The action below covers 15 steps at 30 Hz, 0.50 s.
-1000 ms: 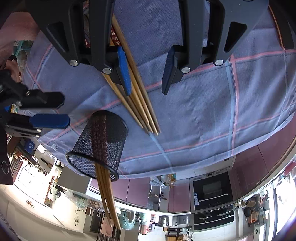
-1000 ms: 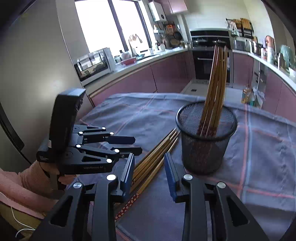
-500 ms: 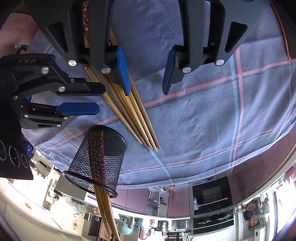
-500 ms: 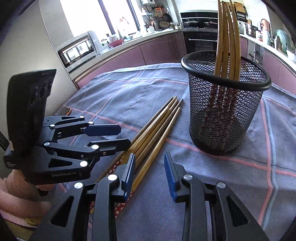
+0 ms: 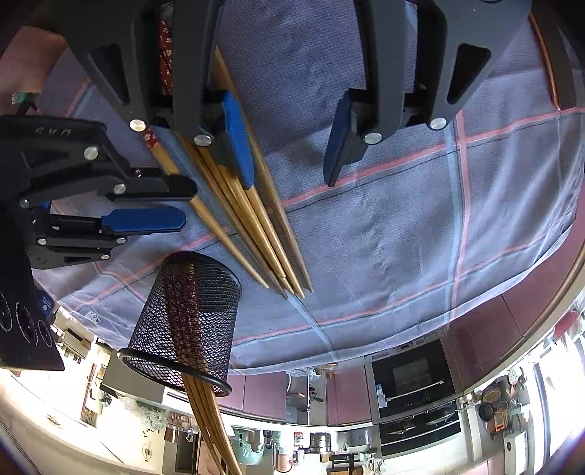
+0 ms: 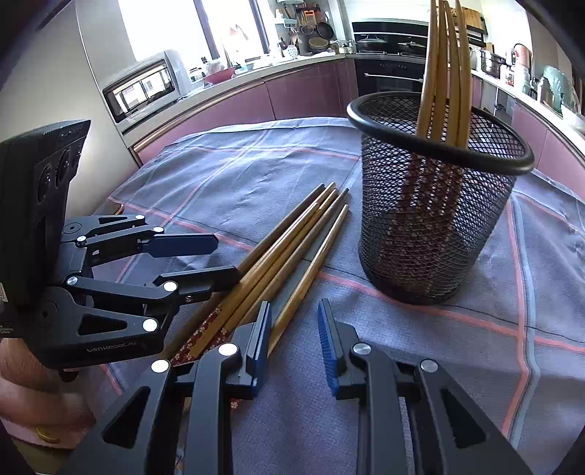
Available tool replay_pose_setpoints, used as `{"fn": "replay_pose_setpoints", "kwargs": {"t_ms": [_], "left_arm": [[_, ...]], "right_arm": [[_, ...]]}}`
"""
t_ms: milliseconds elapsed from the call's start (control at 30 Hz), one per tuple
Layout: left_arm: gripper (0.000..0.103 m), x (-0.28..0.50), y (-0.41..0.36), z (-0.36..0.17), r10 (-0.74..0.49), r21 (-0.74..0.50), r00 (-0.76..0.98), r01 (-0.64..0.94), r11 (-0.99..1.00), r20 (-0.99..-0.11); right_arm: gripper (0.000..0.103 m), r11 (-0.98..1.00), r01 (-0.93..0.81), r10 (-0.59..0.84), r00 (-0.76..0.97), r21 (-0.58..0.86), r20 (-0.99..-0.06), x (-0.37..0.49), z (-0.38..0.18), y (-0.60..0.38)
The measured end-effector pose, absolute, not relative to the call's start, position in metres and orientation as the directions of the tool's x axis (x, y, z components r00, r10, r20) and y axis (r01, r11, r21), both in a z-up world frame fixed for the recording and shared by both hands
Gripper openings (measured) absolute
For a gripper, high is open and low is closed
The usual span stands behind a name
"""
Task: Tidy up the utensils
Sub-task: 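Return the left gripper to the pile and grasp another chopstick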
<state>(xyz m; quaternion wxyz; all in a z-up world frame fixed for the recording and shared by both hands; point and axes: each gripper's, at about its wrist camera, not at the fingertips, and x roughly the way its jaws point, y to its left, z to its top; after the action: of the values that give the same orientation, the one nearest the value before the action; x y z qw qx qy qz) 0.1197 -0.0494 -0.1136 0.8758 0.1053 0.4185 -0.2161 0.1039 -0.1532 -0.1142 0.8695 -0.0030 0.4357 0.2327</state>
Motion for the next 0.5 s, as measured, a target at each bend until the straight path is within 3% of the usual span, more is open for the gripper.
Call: {"fn": "replay_pose_setpoints", "kwargs": {"t_ms": [267, 433, 500], "left_arm": [[0.037, 0.129, -0.052, -0.113, -0.287, -0.003, 0.544, 0.464, 0.886, -0.789], [0.025, 0.138, -0.056, -0.116, -0.286, -0.011, 0.534, 0.459, 0.888, -0.796], [0.017, 0.141, -0.057, -0.115, -0.292, -0.023, 0.53, 0.455, 0.89, -0.796]], "right_arm": [[0.023, 0.904, -0.389, 0.376, 0.524, 0.178, -0.764, 0.109, -0.115, -0.152], [0.022, 0.911, -0.382, 0.358, 0.54, 0.158, -0.762, 0.116, -0.116, -0.142], [0.015, 0.914, -0.374, 0.355, 0.543, 0.16, -0.761, 0.117, -0.116, -0.142]]}}
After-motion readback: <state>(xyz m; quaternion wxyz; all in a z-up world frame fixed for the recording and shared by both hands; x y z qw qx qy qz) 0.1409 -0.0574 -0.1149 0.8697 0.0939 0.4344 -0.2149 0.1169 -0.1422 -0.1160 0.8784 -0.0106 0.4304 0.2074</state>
